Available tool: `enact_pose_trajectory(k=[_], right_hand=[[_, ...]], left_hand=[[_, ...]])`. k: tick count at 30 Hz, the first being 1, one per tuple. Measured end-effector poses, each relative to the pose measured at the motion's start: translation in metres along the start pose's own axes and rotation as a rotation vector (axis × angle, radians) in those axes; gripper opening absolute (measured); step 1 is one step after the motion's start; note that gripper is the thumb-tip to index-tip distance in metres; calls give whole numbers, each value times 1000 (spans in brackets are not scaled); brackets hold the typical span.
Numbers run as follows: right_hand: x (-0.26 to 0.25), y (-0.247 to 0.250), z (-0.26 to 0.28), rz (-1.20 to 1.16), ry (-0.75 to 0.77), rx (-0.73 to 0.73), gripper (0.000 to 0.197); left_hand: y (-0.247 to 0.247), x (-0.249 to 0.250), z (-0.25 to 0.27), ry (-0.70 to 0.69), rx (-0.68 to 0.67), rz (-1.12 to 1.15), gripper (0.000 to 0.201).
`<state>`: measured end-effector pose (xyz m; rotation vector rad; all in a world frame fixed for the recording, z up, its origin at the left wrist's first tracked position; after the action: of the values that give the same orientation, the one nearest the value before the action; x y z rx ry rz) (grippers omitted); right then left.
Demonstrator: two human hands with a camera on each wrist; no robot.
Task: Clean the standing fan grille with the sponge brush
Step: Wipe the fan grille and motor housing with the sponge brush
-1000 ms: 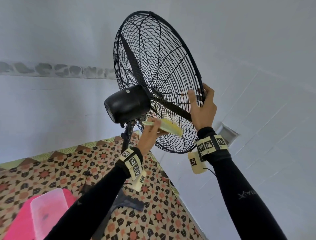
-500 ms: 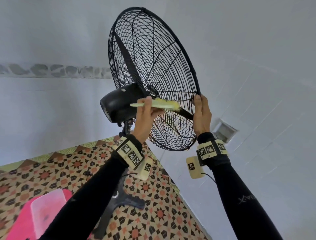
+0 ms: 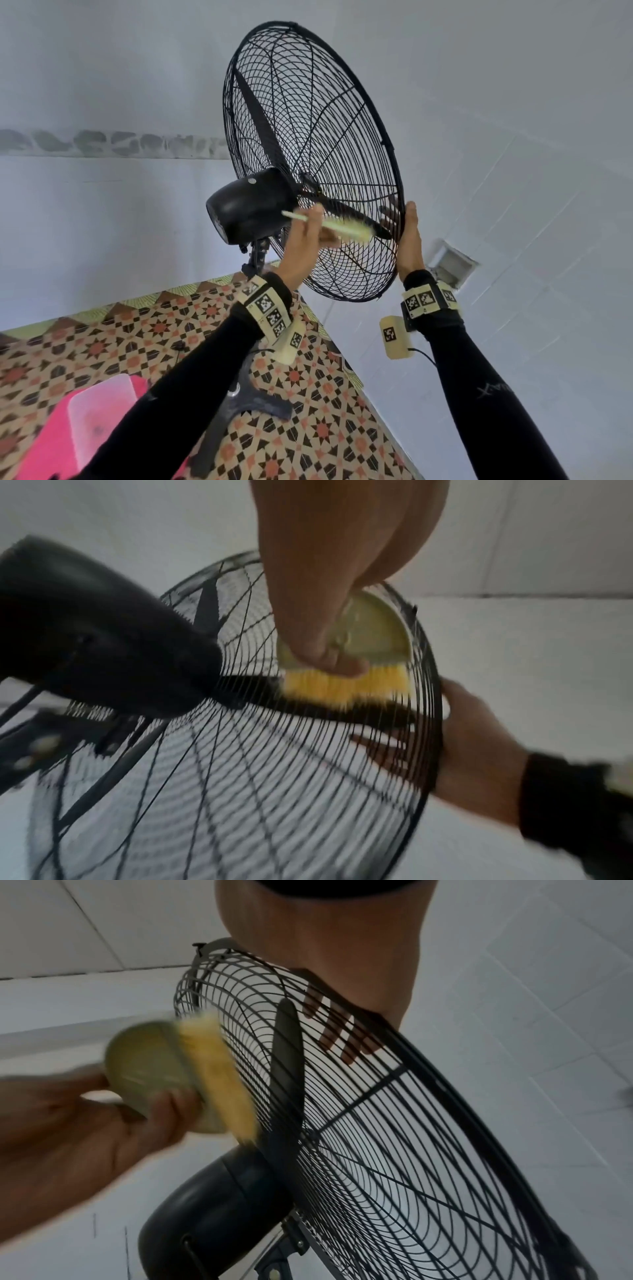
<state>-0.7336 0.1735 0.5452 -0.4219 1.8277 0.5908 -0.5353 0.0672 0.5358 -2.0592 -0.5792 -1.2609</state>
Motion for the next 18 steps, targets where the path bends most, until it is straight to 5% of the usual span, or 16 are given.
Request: enact_pose_trajectory(k=[3, 9, 14, 18], right_hand=[[7, -1, 3, -7, -29, -21, 91], [0, -4, 14, -76, -8, 3, 85], [-5, -3, 14, -55, 20, 8, 94], [9, -1, 3, -69, -3, 11, 96]], left_hand=[[-17, -42, 25, 170, -85, -122, 30], [6, 28, 4, -124, 171, 91, 32], [-15, -26, 22, 109, 15, -79, 29], [-7, 19, 13, -58, 126, 2, 25]])
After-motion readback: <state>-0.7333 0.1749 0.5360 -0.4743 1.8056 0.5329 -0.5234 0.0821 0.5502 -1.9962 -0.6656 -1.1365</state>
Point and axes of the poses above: each hand's wrist, its own z-axis away from the middle knuckle, its own y-axis out of the back of the hand, x = y × z, the point moved 10 cm from there along -z, towards the middle knuckle, and after that the axes turned 1 degree about -z, right-handed, at the moved point
